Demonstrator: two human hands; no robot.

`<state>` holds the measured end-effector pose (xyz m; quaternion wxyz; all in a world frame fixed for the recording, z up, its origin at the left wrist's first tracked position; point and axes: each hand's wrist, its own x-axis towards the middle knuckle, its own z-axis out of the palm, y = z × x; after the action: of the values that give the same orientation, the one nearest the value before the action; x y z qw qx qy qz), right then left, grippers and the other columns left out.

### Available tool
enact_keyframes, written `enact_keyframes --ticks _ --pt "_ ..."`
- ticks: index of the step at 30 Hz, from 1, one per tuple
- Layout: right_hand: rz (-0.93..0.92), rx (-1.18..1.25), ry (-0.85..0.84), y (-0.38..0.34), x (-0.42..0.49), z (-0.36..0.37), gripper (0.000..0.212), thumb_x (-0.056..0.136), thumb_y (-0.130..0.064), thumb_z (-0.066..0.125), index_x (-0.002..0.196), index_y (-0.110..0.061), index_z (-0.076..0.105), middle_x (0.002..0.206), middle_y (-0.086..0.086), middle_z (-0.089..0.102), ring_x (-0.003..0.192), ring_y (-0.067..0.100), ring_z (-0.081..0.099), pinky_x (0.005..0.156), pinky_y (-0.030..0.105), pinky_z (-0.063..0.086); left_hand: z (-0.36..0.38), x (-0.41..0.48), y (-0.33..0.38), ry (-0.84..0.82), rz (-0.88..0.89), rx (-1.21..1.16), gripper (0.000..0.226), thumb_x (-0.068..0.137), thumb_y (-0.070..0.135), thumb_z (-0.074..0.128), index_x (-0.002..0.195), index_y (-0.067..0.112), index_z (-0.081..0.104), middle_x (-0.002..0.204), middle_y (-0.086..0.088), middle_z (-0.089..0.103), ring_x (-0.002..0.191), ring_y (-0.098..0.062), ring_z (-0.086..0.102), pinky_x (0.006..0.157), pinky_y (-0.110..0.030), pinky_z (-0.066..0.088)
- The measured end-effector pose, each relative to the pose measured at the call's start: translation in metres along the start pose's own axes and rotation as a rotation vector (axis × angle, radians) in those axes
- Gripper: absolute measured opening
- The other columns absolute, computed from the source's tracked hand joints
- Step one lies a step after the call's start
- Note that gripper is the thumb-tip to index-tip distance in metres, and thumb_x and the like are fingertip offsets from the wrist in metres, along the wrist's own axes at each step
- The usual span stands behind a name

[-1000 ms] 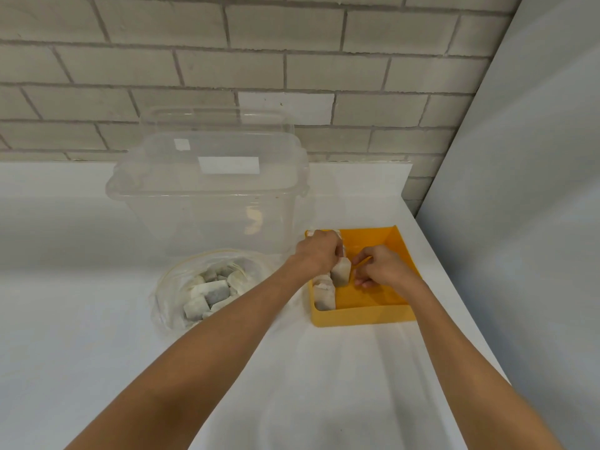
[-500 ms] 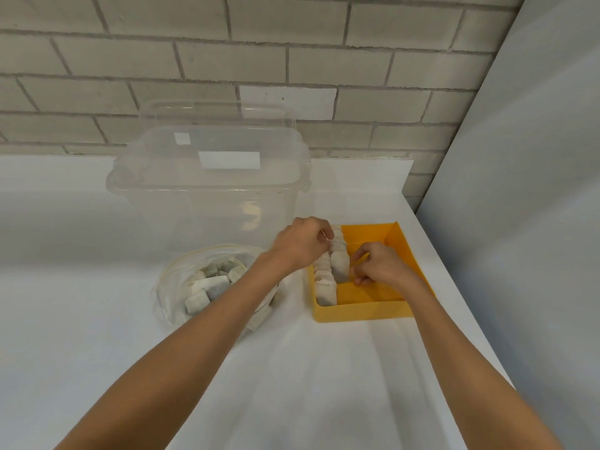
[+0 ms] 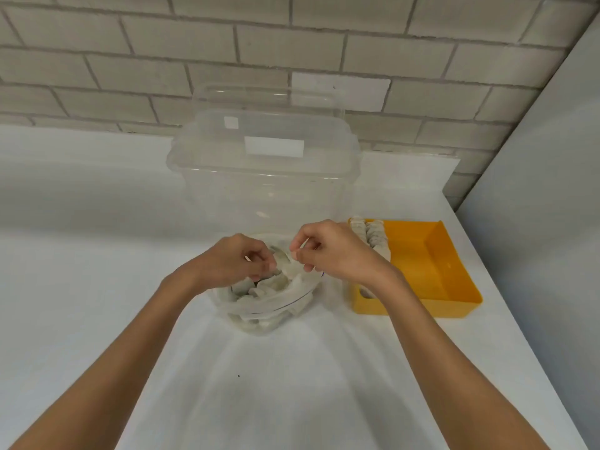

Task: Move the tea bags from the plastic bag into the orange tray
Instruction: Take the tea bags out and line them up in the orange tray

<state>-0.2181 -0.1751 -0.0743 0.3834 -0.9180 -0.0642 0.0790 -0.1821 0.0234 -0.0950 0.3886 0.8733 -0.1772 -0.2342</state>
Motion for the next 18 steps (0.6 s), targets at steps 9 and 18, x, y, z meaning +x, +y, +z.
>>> enact_keyframes --ticks 9,18 --pt "0.032 -0.256 -0.144 -0.010 0.021 0.061 0.015 0.087 -0.015 0.061 0.094 -0.006 0.070 0.087 0.003 0.063 0.082 0.018 0.058 0.073 0.030 0.050 0.018 0.000 -0.053 0.008 -0.024 0.173 0.022 0.082 0.008 0.066 0.101 0.018 0.068 0.091 0.006 0.065 0.076 -0.004 0.058 0.072 -0.012 0.046" --pt "0.130 -0.190 -0.061 0.000 0.020 0.079 0.009 0.079 -0.020 0.071 0.088 -0.021 0.071 0.084 -0.001 0.064 0.081 0.015 0.060 0.070 0.028 0.047 0.016 -0.004 -0.059 0.100 0.008 0.000 0.007 0.086 0.016 0.068 0.080 0.019 0.069 0.087 0.003 0.067 0.074 -0.010 0.060 0.063 -0.010 0.043"
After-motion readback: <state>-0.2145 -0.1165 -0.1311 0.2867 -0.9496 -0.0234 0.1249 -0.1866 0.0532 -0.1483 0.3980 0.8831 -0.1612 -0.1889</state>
